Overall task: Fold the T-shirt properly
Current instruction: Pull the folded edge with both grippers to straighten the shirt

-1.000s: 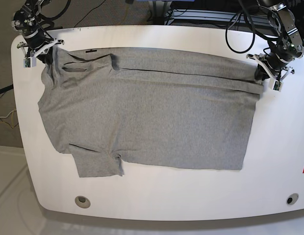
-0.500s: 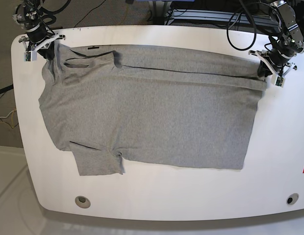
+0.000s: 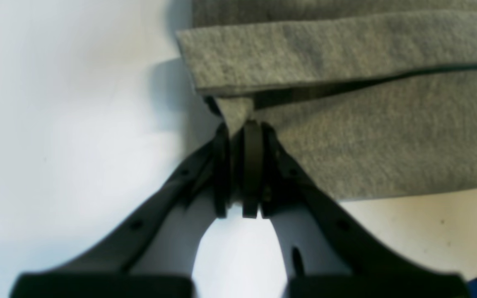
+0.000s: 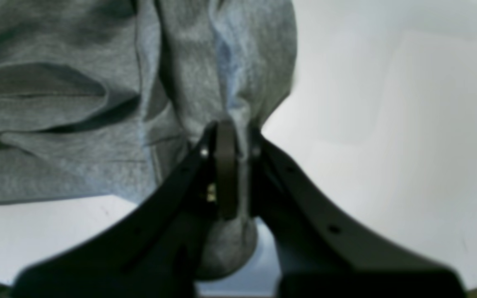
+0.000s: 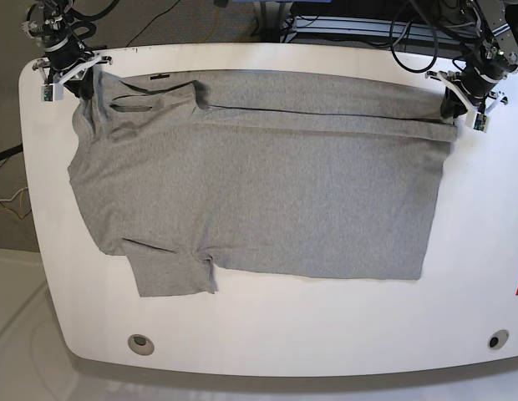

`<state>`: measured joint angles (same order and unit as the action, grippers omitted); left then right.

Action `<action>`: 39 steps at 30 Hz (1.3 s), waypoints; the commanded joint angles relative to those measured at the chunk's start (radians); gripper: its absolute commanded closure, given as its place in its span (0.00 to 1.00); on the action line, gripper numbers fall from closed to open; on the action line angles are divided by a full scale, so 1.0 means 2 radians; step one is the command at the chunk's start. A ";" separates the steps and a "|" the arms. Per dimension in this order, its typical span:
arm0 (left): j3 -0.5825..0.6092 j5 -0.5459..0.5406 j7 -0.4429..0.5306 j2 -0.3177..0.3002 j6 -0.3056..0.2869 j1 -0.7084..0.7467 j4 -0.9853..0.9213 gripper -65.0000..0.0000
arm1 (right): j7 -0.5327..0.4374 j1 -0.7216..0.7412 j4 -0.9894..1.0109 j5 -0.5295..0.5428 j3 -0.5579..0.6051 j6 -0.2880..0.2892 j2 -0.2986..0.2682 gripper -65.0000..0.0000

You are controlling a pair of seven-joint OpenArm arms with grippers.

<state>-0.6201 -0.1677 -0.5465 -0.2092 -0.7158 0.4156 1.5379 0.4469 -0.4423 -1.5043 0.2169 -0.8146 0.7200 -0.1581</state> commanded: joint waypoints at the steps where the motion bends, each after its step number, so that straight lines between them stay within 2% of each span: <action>1: 0.000 0.092 -0.091 0.000 0.009 0.022 -0.011 0.97 | 0.048 -0.012 0.003 -0.043 -0.003 -0.011 -0.003 0.97; 13: -0.019 0.145 -0.090 0.017 0.009 0.033 -0.012 0.97 | 0.048 -0.029 0.003 -0.043 -0.003 -0.011 -0.003 0.97; 26: -0.017 0.149 -0.088 0.018 0.009 0.037 -0.011 0.94 | 0.048 -0.030 0.003 -0.043 0.000 -0.011 -0.003 0.96; 28: -0.017 0.149 -0.088 0.021 0.009 0.029 -0.011 0.87 | 0.049 -0.030 0.003 -0.043 0.000 -0.011 -0.003 0.96; 34: -0.020 0.149 -0.088 0.029 0.009 0.020 -0.008 0.48 | 0.049 -0.030 0.003 -0.043 0.000 -0.011 -0.006 0.93; 37: -0.020 0.149 -0.088 0.030 0.009 0.019 -0.008 0.35 | 0.049 -0.030 0.003 -0.043 0.000 -0.011 -0.006 0.82; 39: -0.020 0.149 -0.088 0.030 0.009 0.018 -0.008 0.26 | 0.049 -0.031 0.003 -0.043 0.000 -0.011 -0.006 0.67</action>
<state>-0.6743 -0.0490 -0.5037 -0.1673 -0.6918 0.4236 1.5562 0.4320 -0.4808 -1.5089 0.2249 -0.8124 0.7307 -0.1638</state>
